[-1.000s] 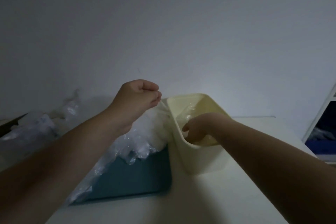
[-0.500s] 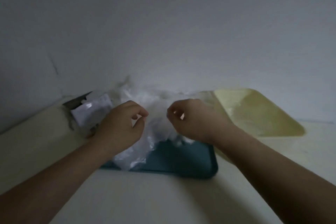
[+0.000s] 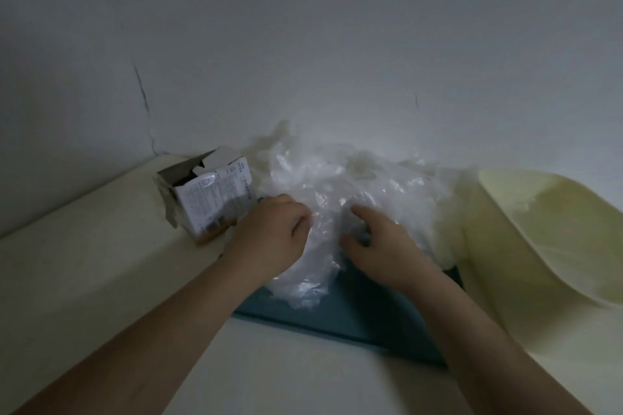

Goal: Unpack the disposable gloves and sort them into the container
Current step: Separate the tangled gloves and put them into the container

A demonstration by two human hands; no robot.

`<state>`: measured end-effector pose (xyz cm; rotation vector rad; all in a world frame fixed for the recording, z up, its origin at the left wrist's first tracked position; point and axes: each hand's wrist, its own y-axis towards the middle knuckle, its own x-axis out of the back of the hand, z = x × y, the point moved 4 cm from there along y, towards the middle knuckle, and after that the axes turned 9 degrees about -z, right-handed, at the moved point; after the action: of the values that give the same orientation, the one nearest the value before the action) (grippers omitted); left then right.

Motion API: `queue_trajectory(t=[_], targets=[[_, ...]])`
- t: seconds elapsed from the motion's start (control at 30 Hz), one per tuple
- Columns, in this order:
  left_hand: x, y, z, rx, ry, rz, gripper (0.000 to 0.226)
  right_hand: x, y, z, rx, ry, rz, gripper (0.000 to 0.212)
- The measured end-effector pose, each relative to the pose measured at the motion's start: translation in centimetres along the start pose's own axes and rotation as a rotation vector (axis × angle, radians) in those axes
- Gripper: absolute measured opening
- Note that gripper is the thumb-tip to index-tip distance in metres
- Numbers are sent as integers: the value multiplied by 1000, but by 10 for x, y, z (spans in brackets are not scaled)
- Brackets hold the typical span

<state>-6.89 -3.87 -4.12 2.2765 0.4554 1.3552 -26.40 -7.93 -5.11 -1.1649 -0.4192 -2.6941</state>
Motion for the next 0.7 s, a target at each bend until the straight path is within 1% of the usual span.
queue_trajectory(t=[0.13,0.23,0.33,0.4,0.47,0.53,0.57,0.6,0.67,0.7], targets=[[3,18,3,58,-94,-104,17,0,9,-2,18,11,-25,44],[20,31,1,72,-179,-254,18,-1,10,2,51,44,-12,26],[39,39,-7,53,-212,-398,11,10,4,16,37,49,-62,27],[47,40,-11,75,-217,-426,16,23,-1,28,60,53,-148,22],[54,38,-13,91,-234,-409,20,33,-6,37,41,169,-171,21],[58,35,-17,80,-266,-381,20,36,-9,37,-28,383,-153,16],[59,34,-17,91,-334,-359,20,35,-9,34,-66,497,-158,13],[60,33,-18,120,-441,-322,21,33,-8,33,-97,605,-164,23],[59,30,-22,214,-713,-209,21,29,-5,26,-162,830,-123,63],[60,29,-27,271,-865,-137,21,29,-4,28,-176,924,-71,80]])
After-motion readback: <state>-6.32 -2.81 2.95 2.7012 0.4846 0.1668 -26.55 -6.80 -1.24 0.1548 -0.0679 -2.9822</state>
